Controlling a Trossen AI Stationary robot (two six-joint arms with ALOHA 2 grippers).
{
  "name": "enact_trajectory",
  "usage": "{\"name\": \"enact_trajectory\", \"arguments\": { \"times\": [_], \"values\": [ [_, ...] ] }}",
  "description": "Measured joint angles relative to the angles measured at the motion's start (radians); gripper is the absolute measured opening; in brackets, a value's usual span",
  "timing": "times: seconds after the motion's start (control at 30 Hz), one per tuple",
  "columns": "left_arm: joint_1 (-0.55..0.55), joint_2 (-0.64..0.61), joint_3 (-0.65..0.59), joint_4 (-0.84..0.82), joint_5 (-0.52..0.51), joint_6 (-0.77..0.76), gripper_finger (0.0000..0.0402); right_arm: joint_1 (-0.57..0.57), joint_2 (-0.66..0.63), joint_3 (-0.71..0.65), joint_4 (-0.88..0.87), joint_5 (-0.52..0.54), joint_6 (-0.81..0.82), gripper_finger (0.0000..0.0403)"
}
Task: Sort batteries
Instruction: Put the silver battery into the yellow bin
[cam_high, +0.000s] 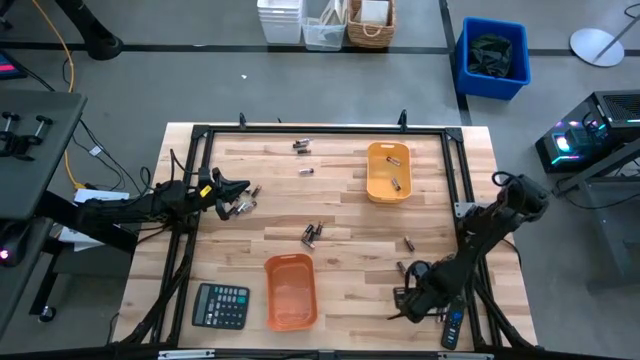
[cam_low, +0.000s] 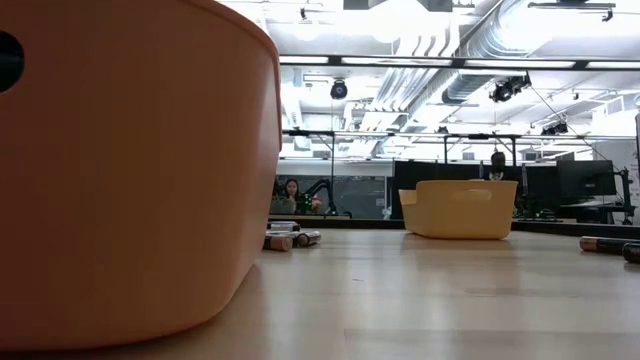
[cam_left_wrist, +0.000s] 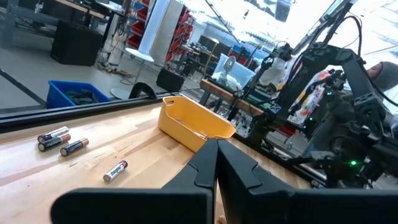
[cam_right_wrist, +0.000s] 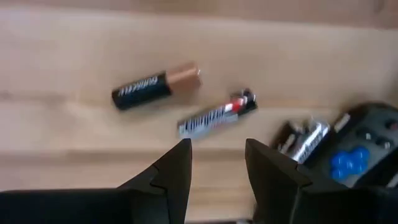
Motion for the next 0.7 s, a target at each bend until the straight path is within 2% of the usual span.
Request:
{"name": "enact_trajectory", "arguments": {
  "times": [0.07, 0.13, 0.27, 0.47, 0.57, 0.7],
  "values": [
    [0.0, 0.0, 0.0, 0.0, 0.0, 0.0, 0.0001, -0.006, 0.0, -0.006, -0.02, 0.038, -0.043, 0.0145],
    [0.0, 0.0, 0.0, 0.0, 0.0, 0.0, 0.0001, -0.006, 0.0, -0.006, -0.022, 0.066, -0.2, 0.0145],
    [0.0, 0.0, 0.0, 0.0, 0.0, 0.0, 0.0001, -0.004, 0.0, 0.002, -0.074, 0.018, -0.651, 0.0145],
    [0.0, 0.0, 0.0, 0.0, 0.0, 0.0, 0.0001, 0.012, 0.0, 0.01, -0.011, 0.004, -1.294, 0.0145],
    [0.0, 0.0, 0.0, 0.0, 0.0, 0.0, 0.0001, 0.016, 0.0, 0.009, -0.008, 0.014, -1.471, 0.0145],
    [0.0, 0.0, 0.0, 0.0, 0.0, 0.0, 0.0001, 0.029, 0.0, -0.018, -0.013, 0.053, -1.593, 0.0145]
  ]
}}
